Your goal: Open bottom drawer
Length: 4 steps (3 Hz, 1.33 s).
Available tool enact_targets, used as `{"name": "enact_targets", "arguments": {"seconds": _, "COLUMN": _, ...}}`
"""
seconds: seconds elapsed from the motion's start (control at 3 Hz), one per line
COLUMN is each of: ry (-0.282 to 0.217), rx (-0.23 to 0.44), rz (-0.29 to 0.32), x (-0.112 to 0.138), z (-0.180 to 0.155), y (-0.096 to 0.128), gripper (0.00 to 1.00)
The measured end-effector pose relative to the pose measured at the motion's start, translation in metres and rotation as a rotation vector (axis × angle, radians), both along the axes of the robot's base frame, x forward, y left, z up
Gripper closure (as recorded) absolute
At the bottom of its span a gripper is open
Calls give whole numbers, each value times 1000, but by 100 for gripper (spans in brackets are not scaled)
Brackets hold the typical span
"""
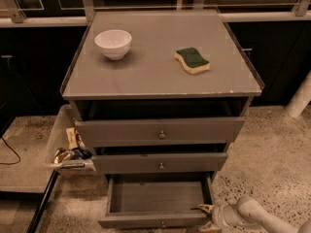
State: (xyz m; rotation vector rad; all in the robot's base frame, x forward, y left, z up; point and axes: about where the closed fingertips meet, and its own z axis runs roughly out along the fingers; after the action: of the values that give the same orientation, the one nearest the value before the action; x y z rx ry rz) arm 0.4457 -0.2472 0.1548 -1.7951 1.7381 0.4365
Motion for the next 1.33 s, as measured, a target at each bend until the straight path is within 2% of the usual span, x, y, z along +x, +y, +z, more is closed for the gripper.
{"name": "enact_targets", "arguments": {"seconds": 0.67, "ry": 18, "rx": 9, "rz": 1, "x": -19, "z": 2, "y": -13, "gripper": 87}}
{"name": "enact_targets", "arguments": {"seconds": 1.0, "ry": 18, "rx": 12, "rz": 5, "x": -28, "z": 5, "y": -15, "gripper": 100}}
{"name": "enact_targets", "arguments": {"seconds": 1.33, "ry": 18, "rx": 12, "rz": 5, "x": -28, "z": 5, "y": -15, "gripper": 81}}
